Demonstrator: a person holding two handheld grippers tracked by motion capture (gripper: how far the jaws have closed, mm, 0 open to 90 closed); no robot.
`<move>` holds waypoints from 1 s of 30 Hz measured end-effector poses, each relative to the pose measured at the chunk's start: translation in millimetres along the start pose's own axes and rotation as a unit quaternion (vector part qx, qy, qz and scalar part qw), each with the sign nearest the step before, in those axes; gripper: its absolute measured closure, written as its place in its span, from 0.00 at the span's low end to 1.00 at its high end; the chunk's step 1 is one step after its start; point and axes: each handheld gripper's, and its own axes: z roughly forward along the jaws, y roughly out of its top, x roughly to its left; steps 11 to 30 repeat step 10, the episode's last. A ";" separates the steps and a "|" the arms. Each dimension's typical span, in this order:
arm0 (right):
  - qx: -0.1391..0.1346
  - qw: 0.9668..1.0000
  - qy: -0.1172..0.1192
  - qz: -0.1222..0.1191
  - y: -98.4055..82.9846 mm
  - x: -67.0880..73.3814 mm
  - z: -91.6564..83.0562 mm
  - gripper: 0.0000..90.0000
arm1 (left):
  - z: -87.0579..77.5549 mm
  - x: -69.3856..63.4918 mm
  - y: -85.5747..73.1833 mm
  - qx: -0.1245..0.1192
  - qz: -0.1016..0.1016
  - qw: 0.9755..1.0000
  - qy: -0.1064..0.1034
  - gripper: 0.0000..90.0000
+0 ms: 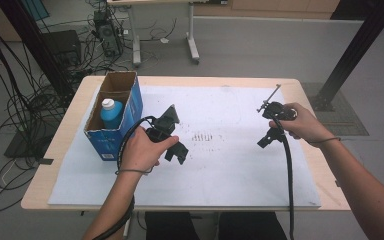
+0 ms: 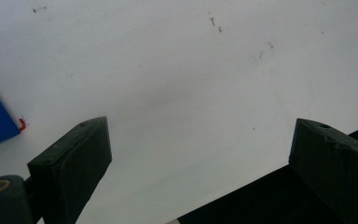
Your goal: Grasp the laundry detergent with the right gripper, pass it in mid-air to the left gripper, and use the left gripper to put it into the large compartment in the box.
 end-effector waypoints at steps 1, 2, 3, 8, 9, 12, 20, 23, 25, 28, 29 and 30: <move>0.000 1.000 0.000 0.000 0.1 0.1 -0.1 0.04 | 0.0 -0.2 0.0 -0.002 -0.001 1.000 0.000 0.07; 0.000 1.000 0.000 -0.001 0.3 0.1 0.0 0.04 | -0.1 -0.4 -0.1 -0.002 -0.002 1.000 0.000 0.07; 0.000 1.000 0.000 -0.001 0.5 0.4 0.1 0.04 | -0.1 -0.3 -0.1 -0.001 -0.002 1.000 0.000 0.07; 0.000 1.000 0.002 0.001 0.8 1.9 0.2 0.04 | -0.4 -0.8 -0.3 0.000 0.000 1.000 0.000 0.07; -0.001 1.000 0.002 0.000 0.5 1.8 0.2 0.04 | -0.5 -0.9 0.2 -0.001 0.000 1.000 0.000 0.07; -0.001 1.000 0.002 -0.003 0.2 1.6 0.1 0.04 | -0.8 -0.6 0.7 -0.001 0.000 1.000 -0.001 0.07; -0.001 1.000 0.002 -0.003 0.2 1.6 0.1 0.04 | -0.8 -0.6 0.7 -0.001 0.000 1.000 -0.001 0.07; -0.001 1.000 0.002 -0.003 0.2 1.6 0.1 0.04 | -0.8 -0.6 0.7 -0.001 0.000 1.000 -0.001 0.07; -0.001 1.000 0.002 -0.003 0.2 1.6 0.1 0.04 | -0.8 -0.6 0.7 -0.001 0.000 1.000 -0.001 0.07; -0.001 1.000 0.002 -0.003 0.2 1.6 0.1 0.04 | -0.8 -0.6 0.7 -0.001 0.000 1.000 -0.001 0.07; -0.001 1.000 0.002 -0.003 0.2 1.6 0.1 0.04 | -0.8 -0.6 0.7 -0.001 0.000 1.000 -0.001 0.07; -0.001 1.000 0.002 -0.003 0.2 1.6 0.1 0.04 | -0.8 -0.6 0.7 -0.001 0.000 1.000 -0.001 0.07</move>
